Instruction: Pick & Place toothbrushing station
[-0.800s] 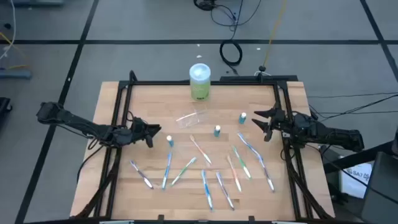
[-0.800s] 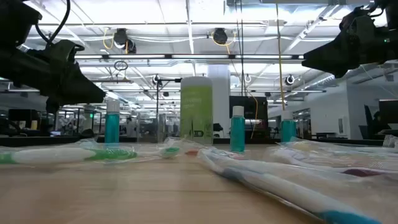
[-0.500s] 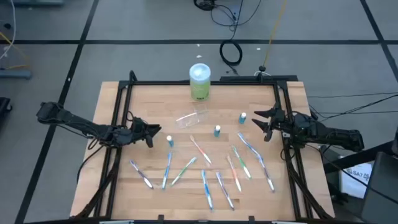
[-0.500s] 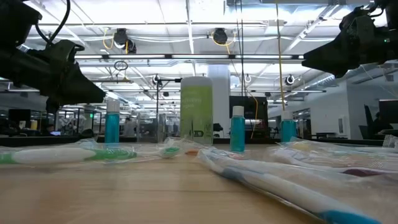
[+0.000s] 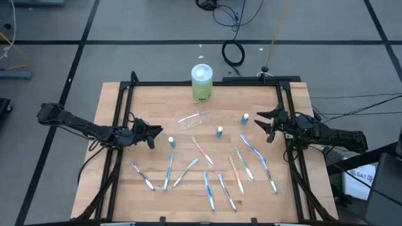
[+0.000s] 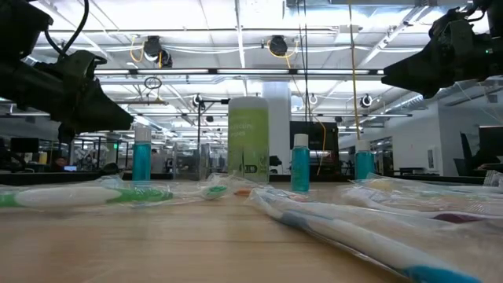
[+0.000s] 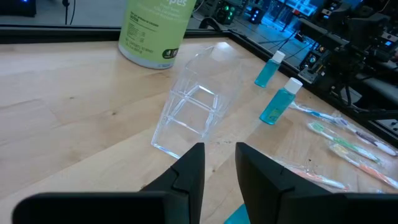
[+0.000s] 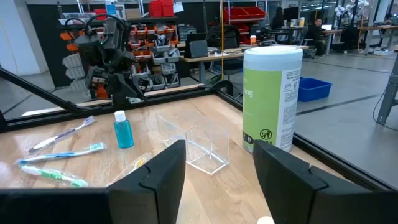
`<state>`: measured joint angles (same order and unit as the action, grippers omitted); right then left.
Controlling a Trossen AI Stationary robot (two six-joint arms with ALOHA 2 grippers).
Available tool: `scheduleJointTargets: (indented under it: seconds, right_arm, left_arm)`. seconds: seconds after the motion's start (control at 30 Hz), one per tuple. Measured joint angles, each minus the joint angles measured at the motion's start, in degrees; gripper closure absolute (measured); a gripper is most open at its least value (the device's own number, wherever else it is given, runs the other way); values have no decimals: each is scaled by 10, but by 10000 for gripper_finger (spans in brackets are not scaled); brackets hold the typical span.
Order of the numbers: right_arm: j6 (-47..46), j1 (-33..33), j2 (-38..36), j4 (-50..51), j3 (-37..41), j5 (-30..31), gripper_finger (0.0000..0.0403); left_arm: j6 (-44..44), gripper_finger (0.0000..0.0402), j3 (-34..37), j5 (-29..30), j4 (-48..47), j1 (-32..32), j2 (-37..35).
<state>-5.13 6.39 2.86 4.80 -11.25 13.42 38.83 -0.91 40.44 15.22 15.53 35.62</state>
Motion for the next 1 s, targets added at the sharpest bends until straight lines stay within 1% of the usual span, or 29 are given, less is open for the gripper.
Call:
scheduleJointTargets:
  seconds: [0.5, 0.6, 0.67, 0.7, 0.8, 0.87, 0.93, 1.0]
  right_arm:
    - [0, 0, 0, 0, 0, 0, 222]
    - [0, 0, 0, 0, 0, 0, 222]
    - [0, 0, 0, 0, 0, 0, 222]
    - [0, 0, 0, 0, 0, 0, 222]
    - [0, 0, 0, 0, 0, 0, 222]
    - [0, 0, 0, 0, 0, 0, 222]
    - [0, 0, 0, 0, 0, 0, 222]
    - [1, 0, 0, -2, 0, 0, 222]
  left_arm:
    - [3, 307, 0, 0, 1, 0, 0]
    - [13, 307, 0, 0, 13, 0, 0]
    - [5, 307, 0, 0, 39, 0, 0]
    - [-22, 307, 0, -7, 58, 0, 0]
    - [-151, 307, -6, -66, 132, 0, 0]
    - [-214, 307, -25, -93, 170, 0, 0]
    - [-257, 307, -53, -95, 160, 0, 0]
    - [-293, 307, -92, -95, 116, 0, 0]
